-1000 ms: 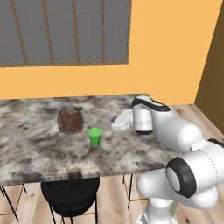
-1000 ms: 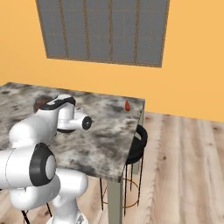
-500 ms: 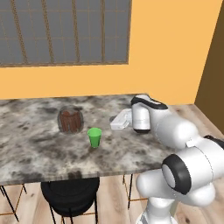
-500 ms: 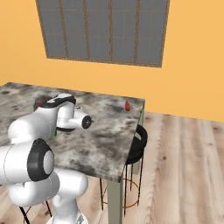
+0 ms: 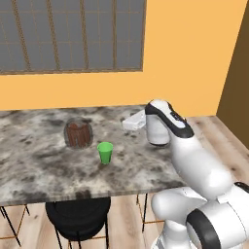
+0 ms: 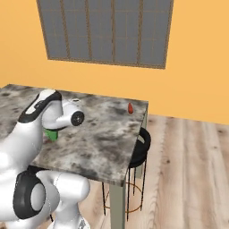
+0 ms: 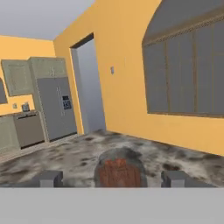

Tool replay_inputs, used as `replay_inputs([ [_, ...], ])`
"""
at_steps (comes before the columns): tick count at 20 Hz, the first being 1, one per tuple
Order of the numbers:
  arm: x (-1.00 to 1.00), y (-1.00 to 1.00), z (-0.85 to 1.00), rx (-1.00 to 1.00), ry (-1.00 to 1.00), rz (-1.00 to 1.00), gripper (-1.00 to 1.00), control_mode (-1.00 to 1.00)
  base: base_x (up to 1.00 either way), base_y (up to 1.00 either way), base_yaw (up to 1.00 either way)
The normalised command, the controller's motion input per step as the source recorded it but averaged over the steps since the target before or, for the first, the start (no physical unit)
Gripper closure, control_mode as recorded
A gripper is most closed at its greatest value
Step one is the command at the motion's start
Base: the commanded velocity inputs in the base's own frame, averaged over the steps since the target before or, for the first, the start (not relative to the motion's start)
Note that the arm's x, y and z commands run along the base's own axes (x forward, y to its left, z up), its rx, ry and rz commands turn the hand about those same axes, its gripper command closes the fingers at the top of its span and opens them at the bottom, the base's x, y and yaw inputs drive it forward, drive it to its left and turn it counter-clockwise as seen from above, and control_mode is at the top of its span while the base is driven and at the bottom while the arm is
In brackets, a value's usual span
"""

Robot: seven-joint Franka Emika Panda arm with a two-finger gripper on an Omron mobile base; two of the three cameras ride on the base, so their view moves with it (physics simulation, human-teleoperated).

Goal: Open the cabinet directly in front. Then move the wine and the cup to the dining counter with the jar on it.

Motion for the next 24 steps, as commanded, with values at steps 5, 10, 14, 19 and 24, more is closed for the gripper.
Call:
replay_inputs([
  [5, -0.70, -0.13, 1.00, 0.10, 0.29, -0.35, -1.00, -1.00, 0.00, 0.00, 0.00],
  [10, -0.81, -0.36, 1.00, 0.13, 0.41, -0.31, -1.00, -1.00, 0.00, 0.00, 0.00],
  [14, -0.76, -0.36, 1.00, 0.09, 0.48, -0.28, -1.00, -1.00, 0.00, 0.00, 0.00],
  [19, -0.05, -0.01, 0.43, 0.00, 0.34, -0.18, -1.00, -1.00, 0.00, 0.00, 0.00],
  [24, -0.66, 0.00, -0.03, 0.00, 0.10, 0.00, -1.00, -1.00, 0.00, 0.00, 0.00],
])
